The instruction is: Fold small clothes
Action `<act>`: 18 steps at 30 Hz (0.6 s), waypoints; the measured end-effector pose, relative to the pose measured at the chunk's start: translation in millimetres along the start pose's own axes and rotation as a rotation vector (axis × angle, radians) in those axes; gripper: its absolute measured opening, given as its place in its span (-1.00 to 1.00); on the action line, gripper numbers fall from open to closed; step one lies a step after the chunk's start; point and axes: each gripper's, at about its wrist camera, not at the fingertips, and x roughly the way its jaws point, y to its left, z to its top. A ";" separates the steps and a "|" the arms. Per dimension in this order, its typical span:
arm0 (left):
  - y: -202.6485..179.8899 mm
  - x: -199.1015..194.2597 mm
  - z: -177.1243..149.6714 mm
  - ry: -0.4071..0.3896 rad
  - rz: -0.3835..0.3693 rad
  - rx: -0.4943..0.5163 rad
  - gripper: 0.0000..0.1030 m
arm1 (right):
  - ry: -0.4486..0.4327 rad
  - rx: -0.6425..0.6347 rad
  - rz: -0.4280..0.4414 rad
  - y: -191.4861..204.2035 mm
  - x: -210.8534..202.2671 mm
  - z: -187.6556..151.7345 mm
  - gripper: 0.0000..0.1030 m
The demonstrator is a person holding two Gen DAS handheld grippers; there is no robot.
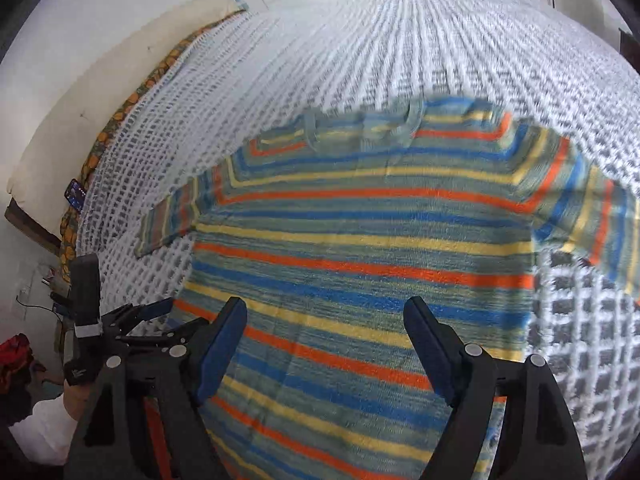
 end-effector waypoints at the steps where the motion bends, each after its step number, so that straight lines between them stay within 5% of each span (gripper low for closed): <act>1: 1.4 -4.3 -2.4 -0.014 -0.005 0.014 0.71 | 0.070 0.025 0.001 -9.9 19.6 -0.9 0.56; 4: 8.5 -29.3 5.4 -0.041 -0.028 0.037 0.71 | 0.231 0.073 -0.034 -32.6 46.9 1.0 0.54; 7: 23.6 -51.7 40.5 -0.129 -0.052 0.002 0.82 | 0.150 -0.001 -0.029 -28.2 24.4 31.1 0.55; 11: 50.8 -44.2 101.6 -0.183 0.014 -0.068 0.86 | 0.010 -0.018 -0.051 -32.0 4.9 92.7 0.66; 14: 80.9 -18.6 136.3 -0.166 0.045 -0.158 0.85 | -0.036 0.063 -0.021 -57.1 15.6 119.9 0.67; 18: 138.6 24.8 152.7 -0.049 0.150 -0.270 0.72 | 0.026 0.168 -0.072 -112.9 46.5 124.0 0.66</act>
